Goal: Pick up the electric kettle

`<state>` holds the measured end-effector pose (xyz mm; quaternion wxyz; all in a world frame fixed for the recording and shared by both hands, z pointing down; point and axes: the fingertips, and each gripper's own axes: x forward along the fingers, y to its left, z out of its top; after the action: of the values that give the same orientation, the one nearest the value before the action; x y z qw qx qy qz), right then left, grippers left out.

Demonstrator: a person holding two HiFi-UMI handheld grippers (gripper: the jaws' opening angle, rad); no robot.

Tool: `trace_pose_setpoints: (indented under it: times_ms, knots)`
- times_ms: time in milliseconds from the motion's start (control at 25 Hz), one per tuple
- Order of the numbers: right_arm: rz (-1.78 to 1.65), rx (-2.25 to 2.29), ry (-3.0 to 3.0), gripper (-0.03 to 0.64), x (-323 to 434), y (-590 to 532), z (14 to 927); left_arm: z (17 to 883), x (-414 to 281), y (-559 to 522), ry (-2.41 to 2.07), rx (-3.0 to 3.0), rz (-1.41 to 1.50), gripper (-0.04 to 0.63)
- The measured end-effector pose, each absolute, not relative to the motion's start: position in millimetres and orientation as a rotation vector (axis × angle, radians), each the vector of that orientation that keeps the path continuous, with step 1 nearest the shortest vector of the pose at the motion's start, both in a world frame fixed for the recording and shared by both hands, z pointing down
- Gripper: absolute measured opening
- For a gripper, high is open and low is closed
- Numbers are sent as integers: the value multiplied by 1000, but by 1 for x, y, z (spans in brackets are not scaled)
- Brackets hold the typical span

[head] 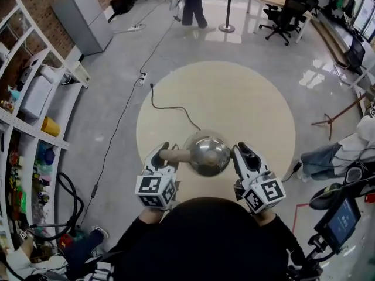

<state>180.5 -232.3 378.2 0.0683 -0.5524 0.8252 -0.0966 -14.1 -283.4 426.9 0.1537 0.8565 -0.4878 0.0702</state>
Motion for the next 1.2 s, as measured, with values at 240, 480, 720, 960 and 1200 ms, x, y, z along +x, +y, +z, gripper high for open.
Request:
trace_pose_setpoints:
  times_ms: [240, 480, 720, 960, 1200]
  knots:
    - [-200, -1658, 2501, 75, 175, -230, 368, 433, -17, -280, -1379, 2413, 171, 121]
    - [-244, -1675, 2494, 74, 176, -230, 370, 436, -15, -278, -1342, 2395, 214, 121]
    - [-220, -1686, 2485, 74, 177, -229, 380, 446, -13, -279, -1321, 2399, 210, 121]
    - [-251, -1666, 2495, 75, 164, -232, 398, 463, -31, -275, -1343, 2347, 229, 120]
    - [-293, -1709, 2504, 74, 172, -229, 363, 432, -24, -269, -1326, 2326, 221, 121]
